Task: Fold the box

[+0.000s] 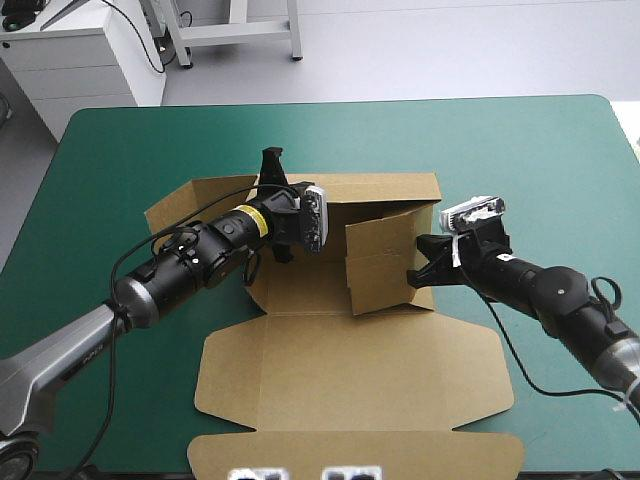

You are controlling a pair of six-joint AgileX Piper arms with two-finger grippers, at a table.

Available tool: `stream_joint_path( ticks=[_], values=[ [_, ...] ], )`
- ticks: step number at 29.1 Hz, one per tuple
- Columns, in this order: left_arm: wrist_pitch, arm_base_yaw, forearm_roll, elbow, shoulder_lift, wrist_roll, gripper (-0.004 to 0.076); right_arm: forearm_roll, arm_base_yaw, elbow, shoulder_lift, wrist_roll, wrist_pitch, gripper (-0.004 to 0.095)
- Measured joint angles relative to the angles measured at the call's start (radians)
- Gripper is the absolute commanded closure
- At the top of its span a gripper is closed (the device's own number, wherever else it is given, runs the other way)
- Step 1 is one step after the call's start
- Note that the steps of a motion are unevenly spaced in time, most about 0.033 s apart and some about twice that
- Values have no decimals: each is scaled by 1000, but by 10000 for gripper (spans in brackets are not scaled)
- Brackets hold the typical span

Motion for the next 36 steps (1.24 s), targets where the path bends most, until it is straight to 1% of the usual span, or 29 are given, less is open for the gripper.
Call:
stream_joint_path(
  ticks=[4,11,19,23,27,31,33,36],
  values=[
    [0,0,0,0,0,0,732,15,89,0,58,-1,-36,926],
    [-2,0,0,0,0,-3,732,32,182,-3,73,-24,-48,926],
    [-2,0,0,0,0,-3,732,37,229,-27,73,-27,-31,925],
    [-2,0,-1,0,0,-3,732,38,236,-47,73,-27,6,924],
    [-2,0,-1,0,0,-3,732,38,236,-57,69,-27,11,924],
    [-2,0,-1,0,0,-3,732,38,236,-59,63,-26,-21,920],
    [-2,0,-1,0,0,-3,732,38,236,-59,63,-19,-58,920],
    [-2,0,-1,0,0,-3,732,36,236,-59,63,9,-143,920]
  ],
)
